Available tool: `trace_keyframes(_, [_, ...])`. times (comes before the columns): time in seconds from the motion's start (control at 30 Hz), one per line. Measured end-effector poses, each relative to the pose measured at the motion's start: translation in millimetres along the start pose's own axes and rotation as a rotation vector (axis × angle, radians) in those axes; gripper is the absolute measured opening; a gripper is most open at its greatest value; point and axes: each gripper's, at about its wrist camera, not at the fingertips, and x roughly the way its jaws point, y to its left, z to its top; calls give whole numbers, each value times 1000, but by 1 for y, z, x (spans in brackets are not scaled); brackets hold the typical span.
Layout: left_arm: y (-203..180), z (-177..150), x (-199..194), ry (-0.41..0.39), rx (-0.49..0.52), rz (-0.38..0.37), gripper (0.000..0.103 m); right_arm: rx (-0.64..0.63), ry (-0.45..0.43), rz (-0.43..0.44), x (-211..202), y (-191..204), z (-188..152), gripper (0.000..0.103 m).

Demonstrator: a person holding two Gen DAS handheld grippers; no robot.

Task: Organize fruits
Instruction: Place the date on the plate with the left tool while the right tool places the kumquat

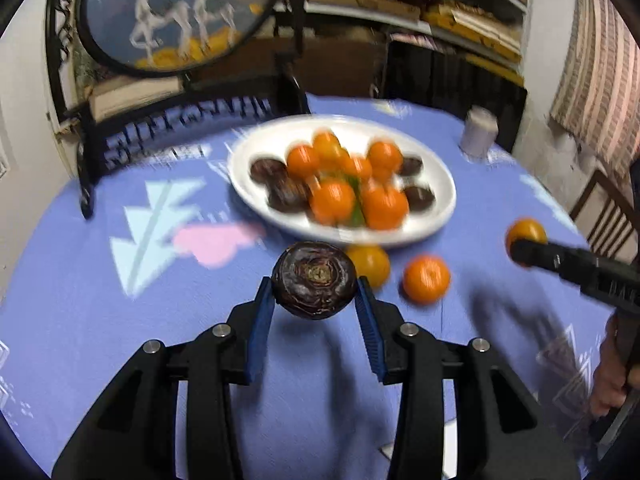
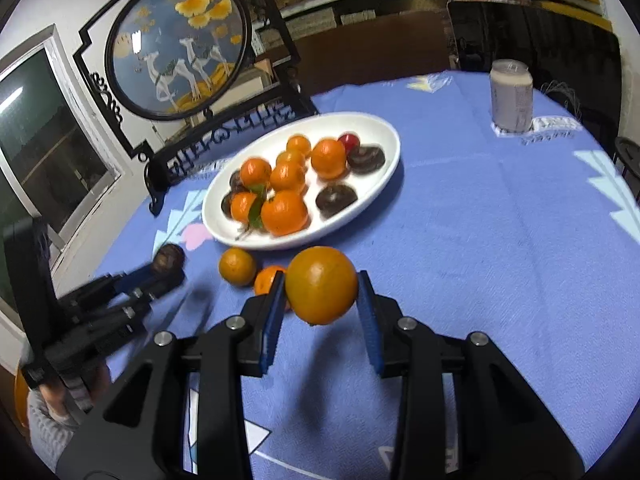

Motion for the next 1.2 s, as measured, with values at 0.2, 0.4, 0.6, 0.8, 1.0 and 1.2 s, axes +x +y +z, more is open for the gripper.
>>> trace_keyframes(0.2, [11,63,24,-13,-52,-13,42,-45,-25,-26,16,10,32,36])
trace_keyframes(0.4, [17,108,72,-10,-75,20,42,-65,-10,-28,63,16,71,36])
trace_keyframes(0.6, [33,131,130,50,-99,46,42,-94,-2,-33,93,15,82,44])
trace_keyframes(0.8, [42,128,135,73,-126,37,54,-79,-28,-42,88,9,78,71])
trace_keyframes(1.0, [60,100,72,-3,-201,19,65,-101,-38,-50,60,20,62,71])
trace_keyframes(1.2, [62,32,22,10,-164,108,65,-138,33,-29,42,37,8,71])
